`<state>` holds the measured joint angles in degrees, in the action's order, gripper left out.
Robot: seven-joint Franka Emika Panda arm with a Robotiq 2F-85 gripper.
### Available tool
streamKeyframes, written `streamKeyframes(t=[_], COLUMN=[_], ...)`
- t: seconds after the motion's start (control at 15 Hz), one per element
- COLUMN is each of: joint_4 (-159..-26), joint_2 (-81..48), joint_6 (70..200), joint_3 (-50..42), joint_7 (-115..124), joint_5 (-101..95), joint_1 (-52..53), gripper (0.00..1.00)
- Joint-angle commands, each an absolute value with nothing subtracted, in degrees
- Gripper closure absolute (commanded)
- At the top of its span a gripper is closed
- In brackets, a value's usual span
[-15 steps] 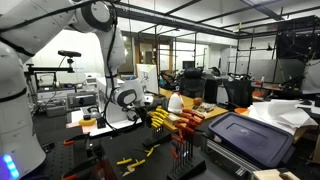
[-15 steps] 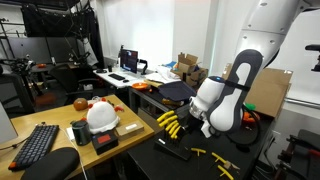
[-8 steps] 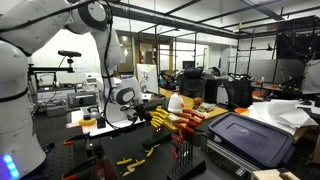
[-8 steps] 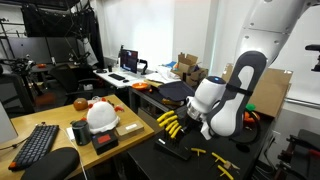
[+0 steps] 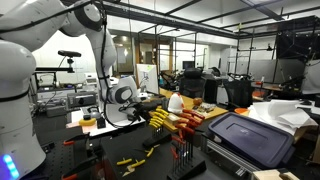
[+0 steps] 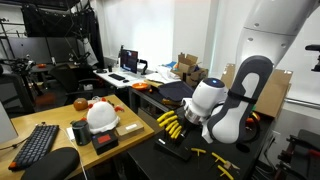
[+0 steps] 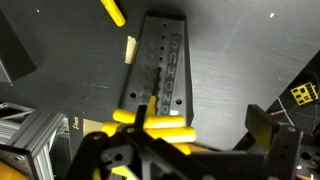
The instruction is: Pick up the yellow object tool and put on the table
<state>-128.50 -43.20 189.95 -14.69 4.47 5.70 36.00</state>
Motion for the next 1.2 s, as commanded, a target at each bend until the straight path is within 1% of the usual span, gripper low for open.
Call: streamKeyframes(t=[0.0,0.27,0.6,1.13], joint_4=[-127.4,-124.9,-120.3,-116.8], joint_2=[-44.0,-46.0,-48.0,-47.0], joint_6=[187.9,185.2,178.5,168.7], joint_3=[-18.3,-22.3,-27.1,-29.2], joint_7=[2.1,0.6,1.8,8.7], joint_5=[5.5,4.7,0.1,-3.8], joint_1=[40.5,46.1,51.6,50.8], gripper=[0.00,0.00,0.00,0.00])
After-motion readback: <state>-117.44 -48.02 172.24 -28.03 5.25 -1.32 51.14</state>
